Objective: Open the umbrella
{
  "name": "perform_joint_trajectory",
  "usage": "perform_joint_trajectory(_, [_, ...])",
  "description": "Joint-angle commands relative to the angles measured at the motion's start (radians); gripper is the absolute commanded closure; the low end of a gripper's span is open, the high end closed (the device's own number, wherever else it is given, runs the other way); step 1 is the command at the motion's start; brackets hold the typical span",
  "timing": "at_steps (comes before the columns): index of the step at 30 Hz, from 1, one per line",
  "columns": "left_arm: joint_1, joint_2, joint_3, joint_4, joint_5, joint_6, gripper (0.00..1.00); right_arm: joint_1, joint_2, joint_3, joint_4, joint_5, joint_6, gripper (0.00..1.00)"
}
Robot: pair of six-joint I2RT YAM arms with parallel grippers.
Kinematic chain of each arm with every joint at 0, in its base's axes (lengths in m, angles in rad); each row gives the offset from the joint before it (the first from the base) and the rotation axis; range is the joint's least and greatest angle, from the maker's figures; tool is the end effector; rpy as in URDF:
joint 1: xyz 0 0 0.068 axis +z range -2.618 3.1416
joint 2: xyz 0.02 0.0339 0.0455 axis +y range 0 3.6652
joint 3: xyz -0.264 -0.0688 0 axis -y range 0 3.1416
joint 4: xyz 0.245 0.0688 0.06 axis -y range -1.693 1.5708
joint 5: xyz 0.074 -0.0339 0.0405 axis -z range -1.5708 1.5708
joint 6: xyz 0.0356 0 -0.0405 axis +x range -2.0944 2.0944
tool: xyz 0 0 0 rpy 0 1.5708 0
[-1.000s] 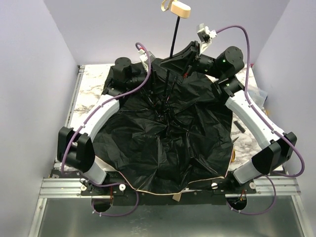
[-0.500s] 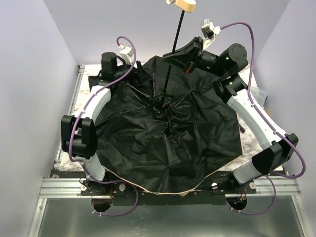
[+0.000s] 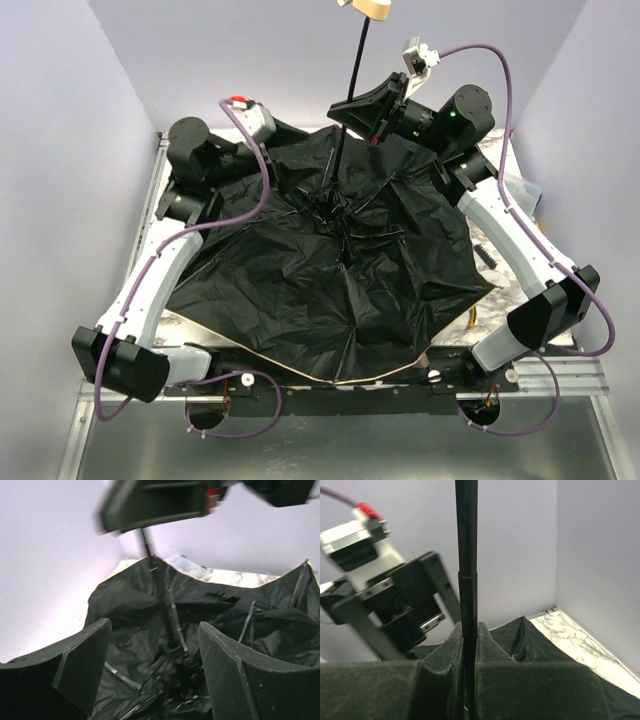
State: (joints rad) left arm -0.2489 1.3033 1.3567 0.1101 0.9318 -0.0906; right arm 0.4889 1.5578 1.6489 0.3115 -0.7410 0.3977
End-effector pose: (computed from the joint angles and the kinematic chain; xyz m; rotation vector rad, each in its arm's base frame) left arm 0.2698 -0.0981 0.4566 0.8894 1.2615 -0.9225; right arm 0.2954 0.1843 0.4988 -0.7487 1.1506 1.1832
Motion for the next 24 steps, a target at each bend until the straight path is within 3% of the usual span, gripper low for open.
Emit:
perform_joint_trajectory(1, [-0.119, 0.009, -0.029, -0.108, -0.084, 0.147, 0.33, -0.006, 0.010, 0.051, 0.039, 0.046, 0.004, 1.00])
perform_joint_trajectory(8, [-0.206, 0.098, 0.080, -0.159, -0.226, 0.096, 0.54, -0.006, 0.003, 0.045, 0.061, 0.031, 0.044, 1.00])
perform_joint_trajectory(13, [-0.236, 0.139, 0.094, -0.221, -0.263, 0.125, 0.57, -0.006, 0.002, 0.056, 0.064, 0.045, 0.044, 1.00])
perform_joint_trajectory(18, [-0.211, 0.153, -0.025, -0.236, -0.303, 0.163, 0.70, -0.006, 0.000, 0.090, 0.050, 0.055, 0.035, 1.00])
perform_joint_trajectory(24, [-0.173, 0.151, -0.153, -0.225, -0.312, 0.217, 0.69, -0.006, -0.001, 0.126, 0.047, 0.060, 0.042, 1.00])
